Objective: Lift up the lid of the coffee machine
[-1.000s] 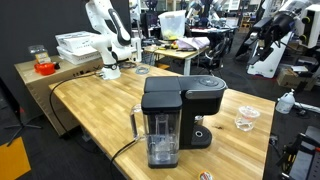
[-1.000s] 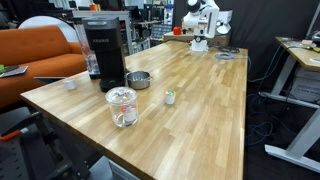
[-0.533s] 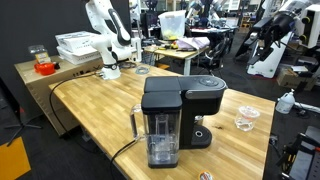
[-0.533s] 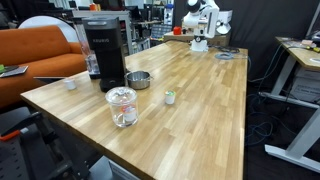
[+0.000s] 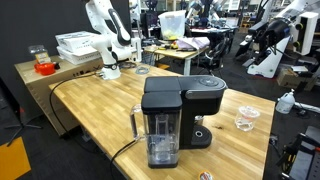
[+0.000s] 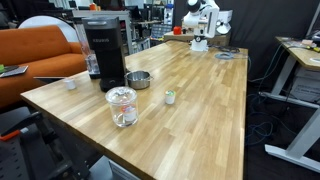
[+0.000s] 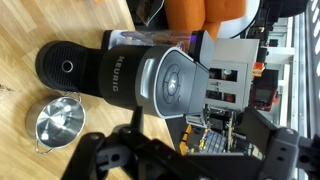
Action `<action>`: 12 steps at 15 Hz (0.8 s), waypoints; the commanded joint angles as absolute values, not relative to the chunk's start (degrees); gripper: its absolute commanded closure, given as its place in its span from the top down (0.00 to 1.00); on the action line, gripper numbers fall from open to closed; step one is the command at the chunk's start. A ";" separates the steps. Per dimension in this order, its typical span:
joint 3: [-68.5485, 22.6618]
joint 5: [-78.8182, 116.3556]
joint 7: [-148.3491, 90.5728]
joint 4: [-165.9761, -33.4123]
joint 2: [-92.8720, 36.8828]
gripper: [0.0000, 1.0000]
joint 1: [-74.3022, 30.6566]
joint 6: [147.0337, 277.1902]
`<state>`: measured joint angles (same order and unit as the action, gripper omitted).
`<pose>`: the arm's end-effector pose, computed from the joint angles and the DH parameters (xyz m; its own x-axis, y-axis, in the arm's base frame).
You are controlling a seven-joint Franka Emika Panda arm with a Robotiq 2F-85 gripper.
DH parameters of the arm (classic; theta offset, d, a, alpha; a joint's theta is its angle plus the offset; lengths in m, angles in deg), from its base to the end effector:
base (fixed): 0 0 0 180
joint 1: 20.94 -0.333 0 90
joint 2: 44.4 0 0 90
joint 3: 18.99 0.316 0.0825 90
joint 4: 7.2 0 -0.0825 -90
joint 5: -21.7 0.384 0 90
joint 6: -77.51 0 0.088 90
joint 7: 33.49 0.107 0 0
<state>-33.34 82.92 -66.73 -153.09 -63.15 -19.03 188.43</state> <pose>0.4090 -0.0562 0.3944 0.9636 -0.2669 0.0165 -0.1217 -0.4926 -0.8617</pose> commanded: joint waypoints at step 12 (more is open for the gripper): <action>-29.66 94.89 -74.20 -156.93 -57.68 1.00 -15.21 187.34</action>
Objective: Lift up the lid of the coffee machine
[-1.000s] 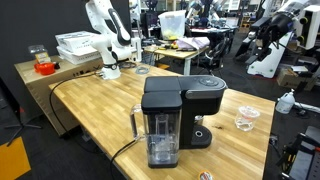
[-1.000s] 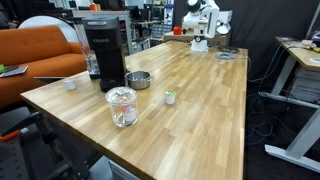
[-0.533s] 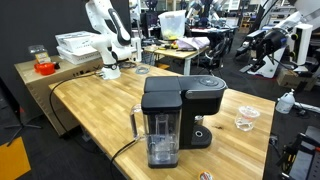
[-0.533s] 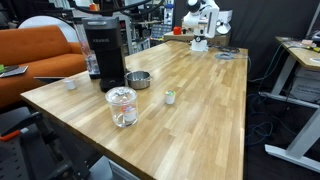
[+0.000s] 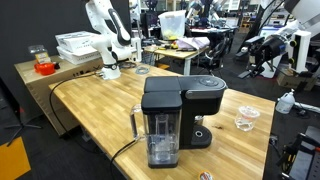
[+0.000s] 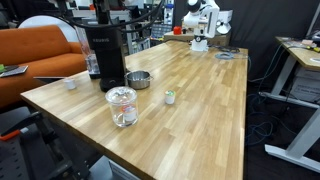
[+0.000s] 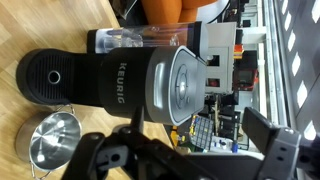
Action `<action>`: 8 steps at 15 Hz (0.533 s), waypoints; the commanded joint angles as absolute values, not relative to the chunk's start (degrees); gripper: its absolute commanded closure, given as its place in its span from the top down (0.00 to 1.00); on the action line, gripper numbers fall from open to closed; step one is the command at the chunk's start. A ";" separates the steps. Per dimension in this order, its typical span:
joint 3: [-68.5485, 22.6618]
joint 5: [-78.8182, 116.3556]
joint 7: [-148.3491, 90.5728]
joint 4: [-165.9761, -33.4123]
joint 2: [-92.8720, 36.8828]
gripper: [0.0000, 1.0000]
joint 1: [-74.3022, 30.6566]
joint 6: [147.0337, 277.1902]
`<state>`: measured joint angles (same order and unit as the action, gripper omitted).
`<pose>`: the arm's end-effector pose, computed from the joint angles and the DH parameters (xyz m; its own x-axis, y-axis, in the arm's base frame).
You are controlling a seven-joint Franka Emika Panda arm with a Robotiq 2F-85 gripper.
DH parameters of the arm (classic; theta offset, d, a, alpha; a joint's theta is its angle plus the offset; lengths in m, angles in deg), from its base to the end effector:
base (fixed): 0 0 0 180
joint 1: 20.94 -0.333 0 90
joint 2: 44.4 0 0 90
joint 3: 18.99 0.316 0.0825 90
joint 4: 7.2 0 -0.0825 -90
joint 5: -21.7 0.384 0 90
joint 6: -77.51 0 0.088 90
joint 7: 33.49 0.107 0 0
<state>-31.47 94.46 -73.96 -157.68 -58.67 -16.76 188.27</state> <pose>0.3983 -0.0481 0.3398 0.9395 -0.3404 -0.0383 -0.1692 -0.3641 -0.9158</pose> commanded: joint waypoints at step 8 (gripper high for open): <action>-28.81 94.56 -73.96 -157.53 -58.32 1.00 -15.11 187.85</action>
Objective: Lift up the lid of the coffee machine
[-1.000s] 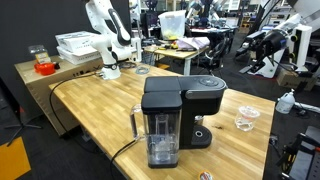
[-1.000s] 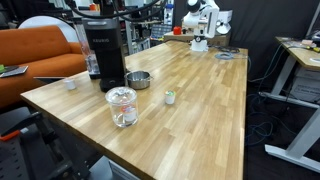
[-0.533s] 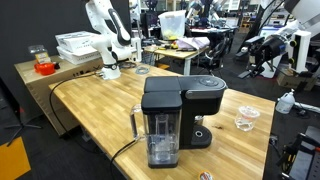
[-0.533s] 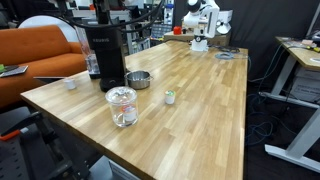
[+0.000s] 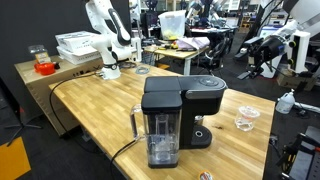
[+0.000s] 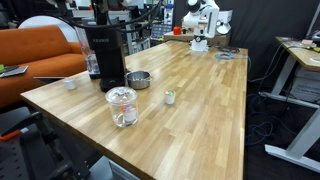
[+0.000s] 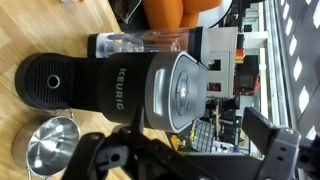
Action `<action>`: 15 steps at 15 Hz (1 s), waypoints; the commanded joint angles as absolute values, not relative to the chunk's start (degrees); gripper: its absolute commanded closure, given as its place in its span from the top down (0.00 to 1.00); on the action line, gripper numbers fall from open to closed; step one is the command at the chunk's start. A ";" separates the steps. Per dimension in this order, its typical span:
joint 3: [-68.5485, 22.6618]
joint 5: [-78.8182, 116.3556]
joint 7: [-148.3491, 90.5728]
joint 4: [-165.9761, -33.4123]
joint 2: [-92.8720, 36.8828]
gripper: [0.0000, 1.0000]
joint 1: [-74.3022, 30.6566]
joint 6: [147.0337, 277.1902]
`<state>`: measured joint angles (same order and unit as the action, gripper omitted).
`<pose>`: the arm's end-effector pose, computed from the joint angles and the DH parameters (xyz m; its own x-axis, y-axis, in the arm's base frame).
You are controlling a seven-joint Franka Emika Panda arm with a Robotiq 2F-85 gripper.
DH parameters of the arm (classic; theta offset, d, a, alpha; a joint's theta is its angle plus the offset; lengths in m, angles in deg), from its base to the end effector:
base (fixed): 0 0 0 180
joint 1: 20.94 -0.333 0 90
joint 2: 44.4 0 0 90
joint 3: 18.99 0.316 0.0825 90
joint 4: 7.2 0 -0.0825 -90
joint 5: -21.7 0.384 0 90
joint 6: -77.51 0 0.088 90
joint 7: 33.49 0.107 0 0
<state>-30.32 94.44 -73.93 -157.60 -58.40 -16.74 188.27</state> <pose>0.3996 -0.0406 0.3385 0.9457 -0.3226 -0.0406 -0.1661 -0.3719 -0.9133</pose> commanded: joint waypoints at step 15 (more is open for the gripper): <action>-29.06 97.20 -75.13 -157.31 -53.09 0.93 -15.12 185.75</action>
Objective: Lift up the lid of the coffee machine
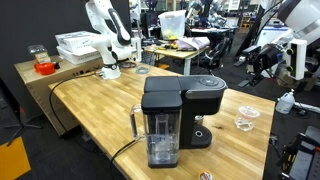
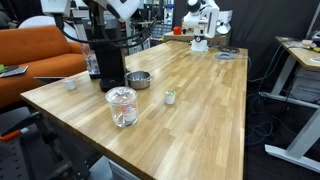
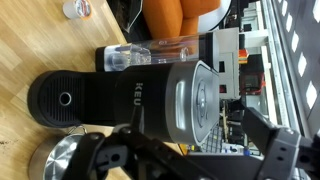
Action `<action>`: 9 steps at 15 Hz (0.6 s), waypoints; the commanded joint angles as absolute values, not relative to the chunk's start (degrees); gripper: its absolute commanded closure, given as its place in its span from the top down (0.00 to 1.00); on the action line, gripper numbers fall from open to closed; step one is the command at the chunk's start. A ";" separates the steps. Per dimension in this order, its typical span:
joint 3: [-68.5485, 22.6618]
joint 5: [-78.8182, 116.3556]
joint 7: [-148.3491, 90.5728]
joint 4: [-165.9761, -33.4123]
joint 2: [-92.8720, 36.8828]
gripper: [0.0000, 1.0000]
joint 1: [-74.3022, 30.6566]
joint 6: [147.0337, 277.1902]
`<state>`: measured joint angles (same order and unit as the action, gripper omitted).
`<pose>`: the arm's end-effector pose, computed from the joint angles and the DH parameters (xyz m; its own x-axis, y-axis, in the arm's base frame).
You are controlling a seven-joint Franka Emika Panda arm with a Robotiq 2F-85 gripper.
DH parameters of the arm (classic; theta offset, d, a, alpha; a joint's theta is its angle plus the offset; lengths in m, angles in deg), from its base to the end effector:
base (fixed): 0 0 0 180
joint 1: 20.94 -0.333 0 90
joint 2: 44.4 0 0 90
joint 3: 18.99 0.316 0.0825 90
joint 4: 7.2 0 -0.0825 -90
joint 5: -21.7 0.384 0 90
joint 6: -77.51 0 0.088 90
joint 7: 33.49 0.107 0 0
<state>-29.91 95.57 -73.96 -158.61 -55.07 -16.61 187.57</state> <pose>0.3942 -0.0353 0.3100 0.9395 -0.3215 -0.1185 -0.2327 -0.3449 -0.9093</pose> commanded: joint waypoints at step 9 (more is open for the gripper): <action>-29.54 98.24 -75.90 -154.41 -48.32 0.25 -14.45 184.06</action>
<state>-29.92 96.83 -74.16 -156.09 -50.52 -16.17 186.95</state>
